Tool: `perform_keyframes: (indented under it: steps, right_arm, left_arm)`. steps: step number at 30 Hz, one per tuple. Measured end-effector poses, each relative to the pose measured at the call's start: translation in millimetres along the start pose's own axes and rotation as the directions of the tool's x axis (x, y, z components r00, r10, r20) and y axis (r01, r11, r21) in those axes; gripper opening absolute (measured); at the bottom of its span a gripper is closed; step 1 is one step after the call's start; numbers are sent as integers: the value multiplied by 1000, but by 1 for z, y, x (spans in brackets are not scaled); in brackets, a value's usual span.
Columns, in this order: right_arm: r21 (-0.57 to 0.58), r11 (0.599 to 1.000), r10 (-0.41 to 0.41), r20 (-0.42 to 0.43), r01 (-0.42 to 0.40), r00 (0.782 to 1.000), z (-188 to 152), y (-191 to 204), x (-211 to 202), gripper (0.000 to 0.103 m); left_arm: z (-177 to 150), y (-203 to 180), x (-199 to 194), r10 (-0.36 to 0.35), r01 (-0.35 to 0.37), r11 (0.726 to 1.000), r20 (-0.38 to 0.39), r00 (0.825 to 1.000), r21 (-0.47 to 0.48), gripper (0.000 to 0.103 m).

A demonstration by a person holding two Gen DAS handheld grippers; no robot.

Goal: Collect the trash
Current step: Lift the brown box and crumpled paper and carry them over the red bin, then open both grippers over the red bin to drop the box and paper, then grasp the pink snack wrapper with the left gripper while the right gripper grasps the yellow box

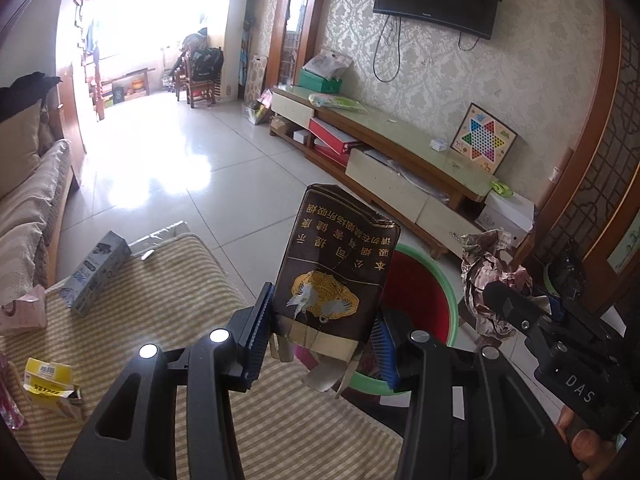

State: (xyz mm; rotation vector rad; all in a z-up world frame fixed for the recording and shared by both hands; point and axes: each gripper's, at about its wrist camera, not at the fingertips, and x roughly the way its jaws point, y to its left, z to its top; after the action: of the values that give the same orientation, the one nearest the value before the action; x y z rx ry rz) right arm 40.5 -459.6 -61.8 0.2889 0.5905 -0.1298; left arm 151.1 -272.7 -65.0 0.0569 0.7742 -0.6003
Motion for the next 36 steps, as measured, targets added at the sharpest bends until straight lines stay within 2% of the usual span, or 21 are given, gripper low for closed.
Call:
perform_keyframes:
  steps: [7, 10, 11, 12, 14, 17, 20, 21, 23, 24, 25, 27, 29, 31, 33, 36]
  right_arm:
    - [37, 998, -52, -64, 55, 997, -13, -40, 23, 40]
    - [48, 997, -58, -85, 62, 995, -14, -51, 37, 40]
    - [56, 997, -55, -94, 61, 994, -14, -55, 42, 40]
    - [64, 996, -50, -104, 57, 993, -13, -56, 48, 40]
    - [79, 996, -38, -125, 48, 991, -14, -60, 60, 40]
    - [83, 995, -34, -154, 47, 987, -15, -60, 78, 40]
    - [83, 996, -27, -170, 42, 985, -15, -56, 89, 40]
    - [78, 996, -29, -169, 42, 985, -16, -52, 90, 45]
    - [62, 996, -49, -171, 61, 984, -16, -47, 95, 64]
    - [55, 996, -63, -172, 73, 983, -16, -46, 97, 82]
    - [48, 995, -76, -168, 85, 983, -16, -44, 99, 85]
    - [32, 996, -76, -174, 83, 982, -17, -38, 99, 85]
    - [16, 997, -66, -177, 70, 982, -19, -29, 96, 85]
    - [-9, 998, -55, -180, 54, 982, -22, -17, 93, 85]
    - [-34, 999, -42, -189, 37, 981, -26, -5, 89, 85]
    - [-47, 999, -5, -220, -6, 975, -38, 16, 86, 85]
  left_arm:
    - [-7, -36, 69, -109, 113, 993, -134, 985, 29, 43]
    - [-7, -41, 83, -98, 103, 994, -147, 984, 25, 54]
    - [-6, -39, 83, -89, 92, 996, -140, 986, 17, 67]
    - [-5, -35, 80, -90, 91, 996, -129, 988, 2, 73]
    - [-6, -27, 74, -103, 100, 995, -112, 988, -31, 74]
    - [-11, -12, 62, -80, 75, 996, -106, 991, -56, 74]
    - [-18, 12, 47, -70, 58, 990, -91, 993, -127, 74]
    - [-21, 21, 41, -68, 54, 986, -85, 994, -157, 74]
    - [-28, 38, 28, -43, 29, 980, -71, 997, -196, 74]
    - [-32, 48, 21, -22, 8, 979, -64, 998, -205, 74]
    - [-36, 59, 13, 12, -23, 978, -56, 998, -208, 74]
    - [-45, 82, -3, 91, -100, 974, -55, 994, -203, 75]
    - [-54, 114, -24, 188, -196, 961, -58, 980, -195, 75]
    - [-62, 153, -46, 289, -295, 935, -61, 955, -199, 75]
    - [-72, 195, -69, 395, -403, 891, -78, 915, -209, 75]
    - [-93, 263, -102, 537, -555, 793, -143, 831, -251, 75]
